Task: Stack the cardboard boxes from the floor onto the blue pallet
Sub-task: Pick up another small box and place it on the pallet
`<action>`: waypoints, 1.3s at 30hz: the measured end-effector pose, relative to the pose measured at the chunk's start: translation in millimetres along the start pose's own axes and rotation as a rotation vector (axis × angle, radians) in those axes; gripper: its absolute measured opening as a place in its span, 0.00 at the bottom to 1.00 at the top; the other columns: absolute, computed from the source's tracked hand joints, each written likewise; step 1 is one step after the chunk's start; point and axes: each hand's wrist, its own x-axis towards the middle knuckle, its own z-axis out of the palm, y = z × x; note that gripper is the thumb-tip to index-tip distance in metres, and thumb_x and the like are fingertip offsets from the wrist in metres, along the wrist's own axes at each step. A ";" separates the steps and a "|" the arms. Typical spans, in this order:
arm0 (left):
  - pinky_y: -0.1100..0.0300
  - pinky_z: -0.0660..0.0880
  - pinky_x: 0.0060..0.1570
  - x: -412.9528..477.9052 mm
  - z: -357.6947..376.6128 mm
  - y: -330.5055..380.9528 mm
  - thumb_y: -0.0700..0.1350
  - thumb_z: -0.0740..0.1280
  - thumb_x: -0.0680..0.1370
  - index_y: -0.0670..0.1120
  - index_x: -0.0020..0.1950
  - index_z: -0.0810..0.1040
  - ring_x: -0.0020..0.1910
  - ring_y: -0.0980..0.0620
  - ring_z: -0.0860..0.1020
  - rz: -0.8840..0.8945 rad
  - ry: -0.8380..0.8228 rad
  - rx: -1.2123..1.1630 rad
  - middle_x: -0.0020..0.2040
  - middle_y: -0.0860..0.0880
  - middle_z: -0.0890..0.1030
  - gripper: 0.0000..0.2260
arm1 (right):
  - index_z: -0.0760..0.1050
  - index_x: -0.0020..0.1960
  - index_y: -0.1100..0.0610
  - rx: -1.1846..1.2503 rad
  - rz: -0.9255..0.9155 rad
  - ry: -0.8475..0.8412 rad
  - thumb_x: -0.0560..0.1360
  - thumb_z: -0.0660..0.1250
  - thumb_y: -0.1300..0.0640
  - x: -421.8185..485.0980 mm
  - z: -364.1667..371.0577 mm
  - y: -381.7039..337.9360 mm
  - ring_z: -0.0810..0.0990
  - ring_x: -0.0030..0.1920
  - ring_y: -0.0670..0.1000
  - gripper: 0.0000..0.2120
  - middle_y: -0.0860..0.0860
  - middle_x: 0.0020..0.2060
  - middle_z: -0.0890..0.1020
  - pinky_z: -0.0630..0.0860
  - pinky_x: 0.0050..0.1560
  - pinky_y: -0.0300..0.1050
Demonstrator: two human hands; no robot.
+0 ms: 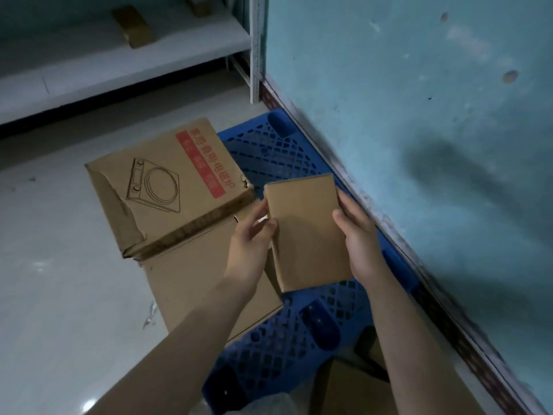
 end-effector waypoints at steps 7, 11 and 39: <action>0.64 0.74 0.58 57.6 0.1 -132.9 0.45 0.63 0.81 0.58 0.71 0.73 0.64 0.56 0.76 -0.136 0.087 0.012 0.65 0.57 0.78 0.19 | 0.69 0.74 0.55 -0.039 0.094 -0.042 0.83 0.60 0.63 59.4 -2.4 128.7 0.76 0.68 0.49 0.20 0.49 0.68 0.77 0.72 0.70 0.52; 0.51 0.73 0.66 69.7 -5.5 -218.1 0.40 0.65 0.80 0.53 0.70 0.74 0.64 0.55 0.76 -0.236 0.116 -0.023 0.65 0.53 0.79 0.19 | 0.69 0.74 0.59 -0.108 0.138 -0.062 0.82 0.61 0.65 73.3 -4.8 215.4 0.75 0.69 0.52 0.21 0.54 0.69 0.77 0.71 0.71 0.54; 0.49 0.65 0.71 128.6 23.3 -356.5 0.46 0.69 0.66 0.54 0.61 0.75 0.68 0.49 0.69 -0.515 0.132 -0.001 0.68 0.48 0.69 0.23 | 0.64 0.77 0.57 -0.465 0.132 -0.266 0.82 0.60 0.64 148.8 -11.0 388.8 0.68 0.75 0.51 0.23 0.53 0.74 0.72 0.64 0.75 0.53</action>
